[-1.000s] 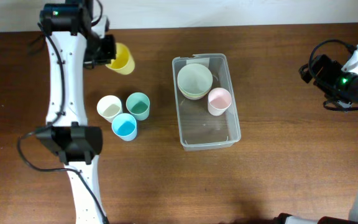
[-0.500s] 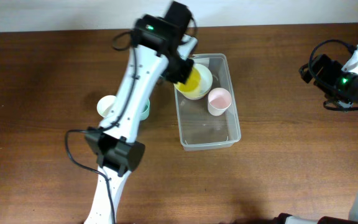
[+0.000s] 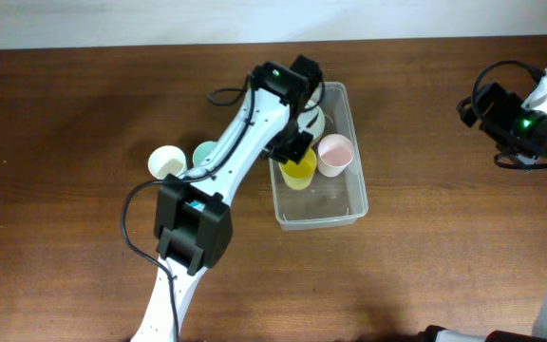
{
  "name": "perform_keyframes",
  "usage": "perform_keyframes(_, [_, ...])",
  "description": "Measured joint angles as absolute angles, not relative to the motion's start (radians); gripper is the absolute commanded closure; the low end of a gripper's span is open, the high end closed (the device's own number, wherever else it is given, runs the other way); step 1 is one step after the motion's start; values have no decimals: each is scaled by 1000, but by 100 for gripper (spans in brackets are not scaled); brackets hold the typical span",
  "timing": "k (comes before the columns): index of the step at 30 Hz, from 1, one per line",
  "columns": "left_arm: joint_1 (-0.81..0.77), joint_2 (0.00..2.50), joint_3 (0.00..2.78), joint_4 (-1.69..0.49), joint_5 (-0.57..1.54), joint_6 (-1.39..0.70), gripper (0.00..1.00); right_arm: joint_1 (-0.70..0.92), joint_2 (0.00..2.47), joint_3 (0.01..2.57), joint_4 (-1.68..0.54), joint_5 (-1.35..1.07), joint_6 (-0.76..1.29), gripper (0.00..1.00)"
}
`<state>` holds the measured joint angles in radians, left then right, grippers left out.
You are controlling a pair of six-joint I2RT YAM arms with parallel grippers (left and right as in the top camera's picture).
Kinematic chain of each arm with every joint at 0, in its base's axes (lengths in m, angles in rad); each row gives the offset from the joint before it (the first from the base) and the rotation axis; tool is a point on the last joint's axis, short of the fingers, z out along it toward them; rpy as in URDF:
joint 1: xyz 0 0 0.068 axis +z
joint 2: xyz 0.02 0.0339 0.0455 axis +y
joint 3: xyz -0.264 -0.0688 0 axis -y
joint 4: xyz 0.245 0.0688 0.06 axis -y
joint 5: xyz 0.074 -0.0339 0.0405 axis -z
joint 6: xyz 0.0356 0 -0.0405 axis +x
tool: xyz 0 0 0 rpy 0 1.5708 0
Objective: Pack container
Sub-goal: 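Carry the yellow cup with the left gripper into the container, release, then move the left gripper to the cream cup and grasp it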
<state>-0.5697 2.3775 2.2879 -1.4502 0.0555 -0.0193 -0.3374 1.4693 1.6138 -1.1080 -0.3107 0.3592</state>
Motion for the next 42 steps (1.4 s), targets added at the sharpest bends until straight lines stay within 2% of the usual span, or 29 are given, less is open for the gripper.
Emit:
perform_keyframes(5, [-572, 2378, 2217, -1343, 56, -19, 86, -337, 1469, 1614, -1108, -311, 359, 1])
perform_keyframes(9, [-572, 2378, 2211, -1311, 56, -21, 65, -337, 1469, 1614, -1108, -311, 360, 1])
perform_keyframes(13, [-572, 2378, 2212, -1320, 55, -16, 66, -337, 1469, 1614, -1108, -311, 359, 1])
perform_keyframes(18, [-564, 2379, 2303, -1475, 47, -16, 63, -337, 1469, 1614, -1108, -311, 360, 1])
perform_keyframes(21, [-535, 2366, 2496, -1599, 35, -16, 46, -337, 1469, 1614, -1108, -311, 360, 1])
perform_keyframes(22, [-529, 2365, 2525, -1618, 28, -15, 37, -337, 1469, 1614, -1108, -311, 360, 1])
perform_keyframes(23, [-490, 2331, 2642, -1668, -4, -13, 34, -337, 1469, 1614, -1108, -311, 359, 1])
perform_keyframes(30, [-300, 2173, 2741, -1683, -64, -12, 33, -337, 1469, 1614, -1108, -311, 360, 1])
perform_keyframes(33, [-212, 2162, 2722, -1683, -50, -12, 35, -337, 1469, 1614, -1108, -311, 360, 1])
perform_keyframes(36, [-134, 2165, 2626, -1683, -10, -12, 43, -337, 1469, 1614, -1108, -311, 359, 1])
perform_keyframes(42, [-38, 2171, 2363, -1684, 27, -16, 45, -337, 1469, 1614, -1108, -311, 359, 1])
